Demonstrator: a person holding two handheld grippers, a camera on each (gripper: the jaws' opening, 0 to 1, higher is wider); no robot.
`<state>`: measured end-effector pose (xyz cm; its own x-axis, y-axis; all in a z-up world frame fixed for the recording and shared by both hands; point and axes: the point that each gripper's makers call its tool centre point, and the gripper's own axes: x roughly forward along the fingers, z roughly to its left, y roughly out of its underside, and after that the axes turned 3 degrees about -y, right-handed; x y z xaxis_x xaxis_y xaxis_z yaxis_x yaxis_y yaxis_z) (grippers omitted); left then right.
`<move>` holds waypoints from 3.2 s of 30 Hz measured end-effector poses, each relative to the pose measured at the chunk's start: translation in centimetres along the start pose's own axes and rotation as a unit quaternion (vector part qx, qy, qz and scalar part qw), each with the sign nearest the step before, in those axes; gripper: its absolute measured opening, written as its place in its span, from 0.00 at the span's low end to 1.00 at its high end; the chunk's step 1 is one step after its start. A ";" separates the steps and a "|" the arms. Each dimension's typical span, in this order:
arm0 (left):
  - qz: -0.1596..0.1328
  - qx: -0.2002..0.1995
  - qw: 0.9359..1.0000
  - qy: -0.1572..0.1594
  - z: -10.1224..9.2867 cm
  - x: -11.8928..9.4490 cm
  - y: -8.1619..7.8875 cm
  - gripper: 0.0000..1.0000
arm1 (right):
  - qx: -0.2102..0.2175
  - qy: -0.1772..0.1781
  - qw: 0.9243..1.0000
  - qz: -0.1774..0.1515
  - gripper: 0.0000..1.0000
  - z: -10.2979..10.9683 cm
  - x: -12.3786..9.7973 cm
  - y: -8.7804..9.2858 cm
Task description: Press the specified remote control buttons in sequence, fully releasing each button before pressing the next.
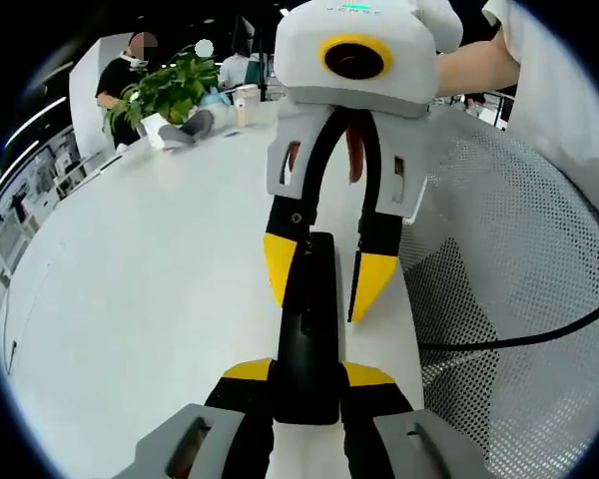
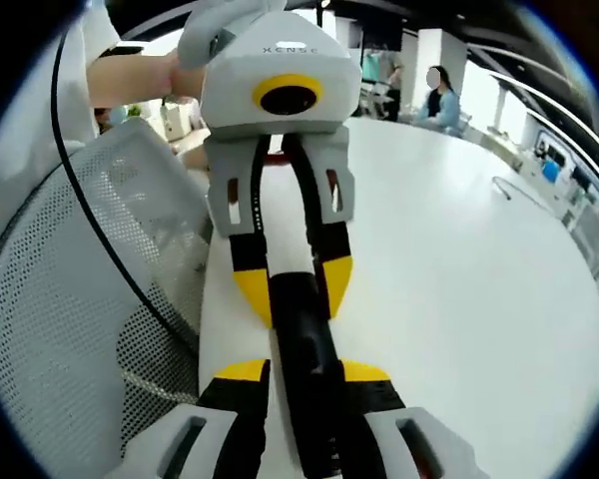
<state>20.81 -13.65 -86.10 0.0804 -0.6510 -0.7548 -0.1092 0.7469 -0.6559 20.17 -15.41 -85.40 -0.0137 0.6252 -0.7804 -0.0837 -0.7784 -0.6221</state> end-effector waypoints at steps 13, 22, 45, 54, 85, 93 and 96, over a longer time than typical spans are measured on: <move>0.002 0.007 1.000 -0.008 -0.1 0.0 0.1 0.24 | 0.003 0.012 1.000 0.015 0.23 -0.8 -0.5 2.1; 0.002 0.013 1.000 -0.009 -0.1 -0.1 0.1 0.24 | 0.004 0.009 1.000 0.016 0.23 -0.7 -0.3 2.0; -0.007 -0.019 0.999 -0.045 -0.1 0.1 -0.2 0.37 | -0.016 0.012 0.999 0.026 0.21 -0.7 -0.2 2.0; -0.023 -0.081 0.993 -0.083 0.9 -0.4 0.0 0.77 | -0.007 0.017 1.000 0.021 0.22 -0.7 -0.2 2.0; -0.208 -0.145 0.879 -0.403 8.3 -15.1 -4.1 1.00 | 0.009 0.031 0.999 0.006 0.22 -0.8 -0.2 1.9; -0.220 -0.169 0.859 -0.430 7.1 -17.0 -2.9 1.00 | 0.010 0.030 0.999 0.005 0.22 -0.8 -0.2 1.9; -0.218 -0.192 0.851 -0.438 6.5 -17.5 -2.1 1.00 | 0.010 0.031 0.999 0.005 0.22 -0.8 -0.2 1.9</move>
<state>26.05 -2.98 -71.63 0.8856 -0.3788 -0.2686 -0.1810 0.2511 -0.9509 20.80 -17.11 -86.49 0.0462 0.6114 -0.7899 -0.1046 -0.7835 -0.6126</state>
